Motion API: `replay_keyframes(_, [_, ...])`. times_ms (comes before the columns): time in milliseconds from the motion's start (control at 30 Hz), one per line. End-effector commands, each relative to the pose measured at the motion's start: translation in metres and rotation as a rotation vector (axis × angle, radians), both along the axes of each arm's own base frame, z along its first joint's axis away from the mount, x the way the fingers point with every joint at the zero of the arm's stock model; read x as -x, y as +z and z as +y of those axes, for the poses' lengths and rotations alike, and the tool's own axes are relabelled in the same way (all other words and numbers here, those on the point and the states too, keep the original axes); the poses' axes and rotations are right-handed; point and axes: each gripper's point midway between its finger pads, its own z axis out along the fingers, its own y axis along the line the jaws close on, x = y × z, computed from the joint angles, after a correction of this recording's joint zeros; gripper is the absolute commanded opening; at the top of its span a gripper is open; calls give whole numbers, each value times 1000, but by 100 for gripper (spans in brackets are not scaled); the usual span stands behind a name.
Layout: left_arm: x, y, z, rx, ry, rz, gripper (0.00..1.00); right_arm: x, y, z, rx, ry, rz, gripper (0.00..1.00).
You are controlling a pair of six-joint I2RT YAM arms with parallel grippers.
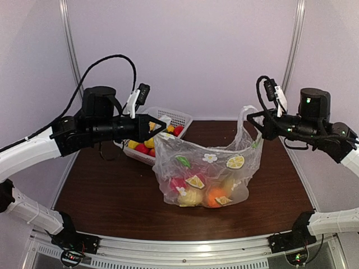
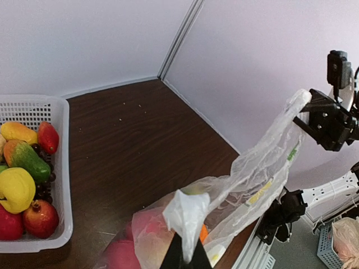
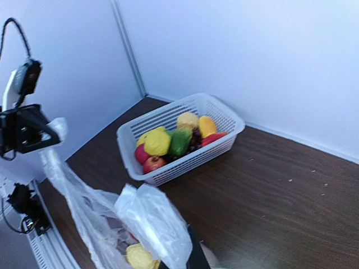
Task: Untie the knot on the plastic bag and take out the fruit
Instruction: Pick up the bag handles from the takeout bag, then adjust the takeout bag at the center of the board.
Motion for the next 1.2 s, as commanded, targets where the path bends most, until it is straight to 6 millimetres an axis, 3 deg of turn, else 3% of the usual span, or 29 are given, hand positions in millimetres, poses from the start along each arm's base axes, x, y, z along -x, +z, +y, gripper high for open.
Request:
replay_keyframes(0, [1, 13, 24, -10, 72, -56, 0, -50, 20, -56, 121, -394, -10, 0])
replay_keyframes(133, [-3, 37, 40, -39, 86, -123, 0, -67, 50, -78, 147, -522, -50, 0])
replay_keyframes(267, [-10, 59, 40, -53, 82, -199, 0, -71, 91, -88, 104, -561, -144, 0])
replay_keyframes(467, [-55, 82, 33, -51, 118, -202, 0, -99, 136, -107, 149, -687, -214, 0])
replay_keyframes(633, [-75, 113, 9, -29, 63, -318, 0, -130, 148, -112, 141, -724, -223, 0])
replay_keyframes(733, [-71, 130, -3, 29, 2, -400, 0, -129, 151, -107, 110, -684, -203, 0])
replay_keyframes(833, [-57, 112, -7, 66, -70, -418, 0, -106, 133, -100, 45, -601, -149, 0])
replay_keyframes(900, [-43, 81, -9, 100, -126, -373, 0, -87, 97, -95, -17, -544, -68, 0])
replay_keyframes(933, [-35, 63, -12, 114, -167, -339, 0, -77, 72, -93, -48, -518, -17, 0])
replay_keyframes(967, [-24, 42, -16, 113, -212, -298, 0, -69, 32, -90, -79, -504, 70, 0])
replay_keyframes(1000, [-13, 20, -21, 97, -245, -263, 0, -57, 24, -86, -138, -467, 98, 0])
replay_keyframes(1033, [-3, 0, -25, 75, -260, -238, 0, -47, -18, -83, -145, -446, 180, 0])
replay_keyframes(1100, [15, -36, -30, 28, -265, -202, 0, -30, -64, -80, -180, -419, 274, 0])
replay_keyframes(1167, [32, -60, -30, -4, -256, -178, 3, -19, -104, -81, -167, -415, 354, 0])
